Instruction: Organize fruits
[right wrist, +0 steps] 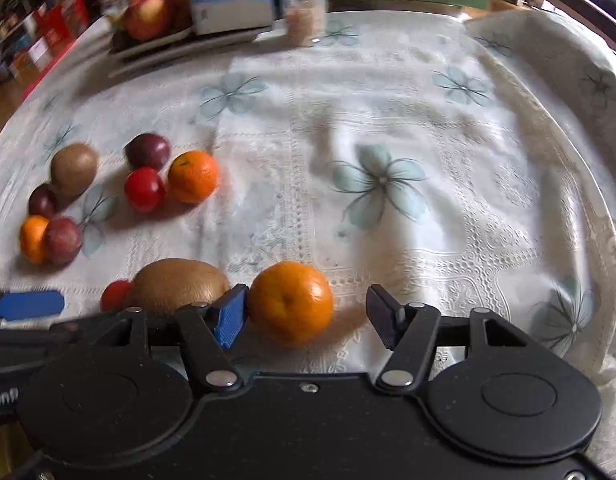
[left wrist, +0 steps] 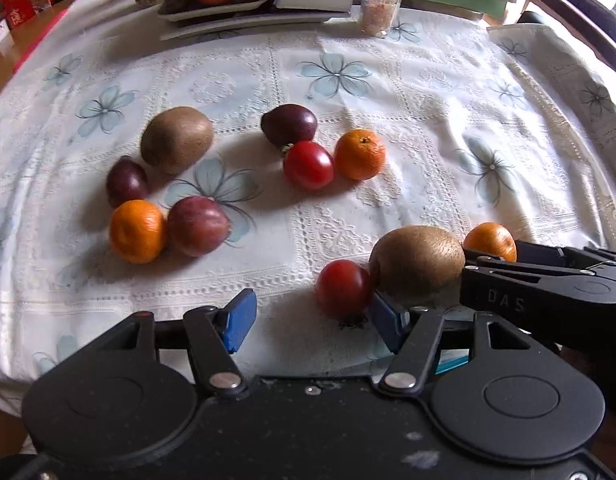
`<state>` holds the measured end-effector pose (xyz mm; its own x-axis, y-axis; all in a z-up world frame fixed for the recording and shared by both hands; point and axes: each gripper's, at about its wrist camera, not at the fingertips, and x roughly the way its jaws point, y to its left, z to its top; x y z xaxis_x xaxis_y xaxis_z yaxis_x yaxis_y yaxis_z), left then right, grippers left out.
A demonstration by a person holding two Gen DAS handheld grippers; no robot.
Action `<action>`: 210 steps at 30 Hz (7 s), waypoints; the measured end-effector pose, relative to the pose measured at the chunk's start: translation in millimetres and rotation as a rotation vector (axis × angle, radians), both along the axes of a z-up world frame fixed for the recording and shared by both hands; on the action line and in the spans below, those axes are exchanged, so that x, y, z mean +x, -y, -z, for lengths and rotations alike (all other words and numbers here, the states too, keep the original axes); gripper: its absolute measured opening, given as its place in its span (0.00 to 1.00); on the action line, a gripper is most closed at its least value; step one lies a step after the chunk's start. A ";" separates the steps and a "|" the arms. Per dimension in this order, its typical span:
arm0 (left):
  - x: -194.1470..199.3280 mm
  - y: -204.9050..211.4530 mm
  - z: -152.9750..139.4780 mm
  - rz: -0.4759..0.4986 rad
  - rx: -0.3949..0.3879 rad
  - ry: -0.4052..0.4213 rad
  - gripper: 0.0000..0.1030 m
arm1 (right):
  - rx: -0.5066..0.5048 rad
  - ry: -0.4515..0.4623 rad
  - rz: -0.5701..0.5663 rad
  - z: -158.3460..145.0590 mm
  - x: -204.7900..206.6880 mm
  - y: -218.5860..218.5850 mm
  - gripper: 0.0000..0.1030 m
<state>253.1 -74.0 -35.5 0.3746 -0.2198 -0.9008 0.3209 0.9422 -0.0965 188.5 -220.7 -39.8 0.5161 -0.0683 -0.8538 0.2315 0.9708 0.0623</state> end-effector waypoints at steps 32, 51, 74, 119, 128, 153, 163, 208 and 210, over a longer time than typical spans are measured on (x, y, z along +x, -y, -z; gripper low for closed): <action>13.7 4.2 12.9 -0.075 0.007 0.014 0.29 | -0.055 0.044 -0.021 1.4 1.5 -8.4 0.50; 17.4 -22.8 -10.6 -0.144 -0.040 0.059 0.12 | 0.129 0.047 0.095 -3.5 5.8 28.5 0.50; 42.0 -13.2 12.0 -0.215 0.009 0.017 0.33 | -0.087 0.044 0.031 1.2 7.5 -2.6 0.51; -46.6 -30.3 -45.3 -0.166 -0.009 0.133 0.32 | -0.043 0.114 0.066 -22.1 -31.9 5.3 0.50; -123.8 -62.0 -44.3 -0.173 -0.031 0.114 0.32 | 0.027 0.153 0.095 -43.8 -107.5 -10.0 0.50; -202.7 -109.8 -28.9 -0.216 -0.009 0.051 0.32 | -0.022 0.140 -0.022 -40.9 -217.9 -69.5 0.50; -211.9 -107.3 -24.4 -0.217 -0.012 0.036 0.32 | -0.008 0.138 -0.031 -40.1 -222.0 -69.3 0.50; -218.2 -102.8 -26.4 -0.239 0.019 0.090 0.33 | -0.059 0.051 -0.078 -36.4 -217.2 -79.9 0.51; -218.5 -103.6 -26.8 -0.244 0.017 0.092 0.33 | -0.082 0.071 -0.080 -38.1 -219.4 -81.6 0.51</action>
<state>34.6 29.6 -8.7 0.4952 -0.0985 -0.8632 0.0909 0.9940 -0.0613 -31.0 -139.1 -1.7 0.5817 -0.0920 -0.8082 0.1507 0.9886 -0.0041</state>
